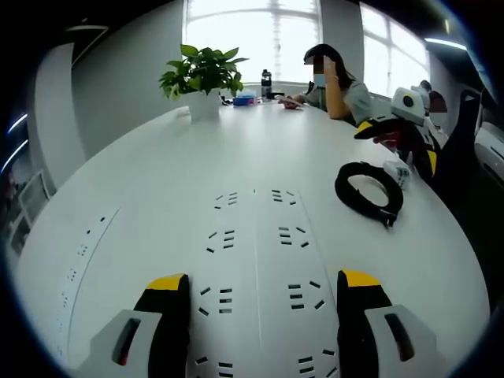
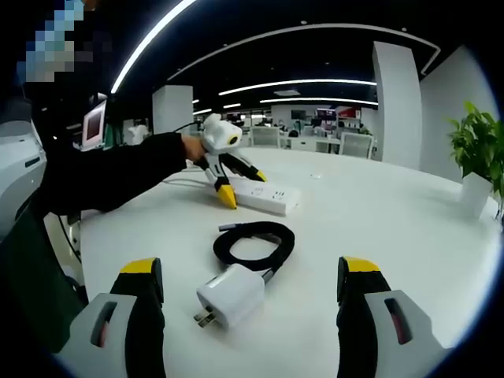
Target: Straighten the power strip on the desk, plug the charger into it
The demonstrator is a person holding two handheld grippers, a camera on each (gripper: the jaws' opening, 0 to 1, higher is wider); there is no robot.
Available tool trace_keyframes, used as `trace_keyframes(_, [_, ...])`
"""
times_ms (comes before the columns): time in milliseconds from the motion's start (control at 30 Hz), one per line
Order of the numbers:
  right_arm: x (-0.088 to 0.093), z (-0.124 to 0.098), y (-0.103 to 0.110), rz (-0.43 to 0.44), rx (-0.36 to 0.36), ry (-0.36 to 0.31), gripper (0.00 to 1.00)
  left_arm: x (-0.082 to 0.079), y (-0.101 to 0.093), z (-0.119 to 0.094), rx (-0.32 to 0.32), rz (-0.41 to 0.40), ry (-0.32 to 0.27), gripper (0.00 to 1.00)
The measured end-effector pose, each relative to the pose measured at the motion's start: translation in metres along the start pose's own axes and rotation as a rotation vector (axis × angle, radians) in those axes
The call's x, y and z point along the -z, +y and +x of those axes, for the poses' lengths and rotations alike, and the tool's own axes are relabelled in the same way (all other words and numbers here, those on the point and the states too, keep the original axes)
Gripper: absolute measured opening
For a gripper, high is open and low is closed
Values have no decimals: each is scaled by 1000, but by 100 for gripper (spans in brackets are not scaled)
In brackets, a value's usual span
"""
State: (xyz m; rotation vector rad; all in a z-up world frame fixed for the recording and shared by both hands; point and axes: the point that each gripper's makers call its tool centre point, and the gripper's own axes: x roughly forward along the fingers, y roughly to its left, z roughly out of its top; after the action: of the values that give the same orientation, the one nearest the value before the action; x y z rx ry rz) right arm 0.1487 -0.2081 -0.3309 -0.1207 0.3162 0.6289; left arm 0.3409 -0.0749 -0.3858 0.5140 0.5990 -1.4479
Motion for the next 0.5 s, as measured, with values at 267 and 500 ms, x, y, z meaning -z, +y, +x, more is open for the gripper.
trace_keyframes(267, [3,-1,-3,7,6,4,92,-4,-1,5,6,7,-6,77])
trace_keyframes(500, [3,-3,-5,9,9,2,92,-7,0,10,9,12,-12,77])
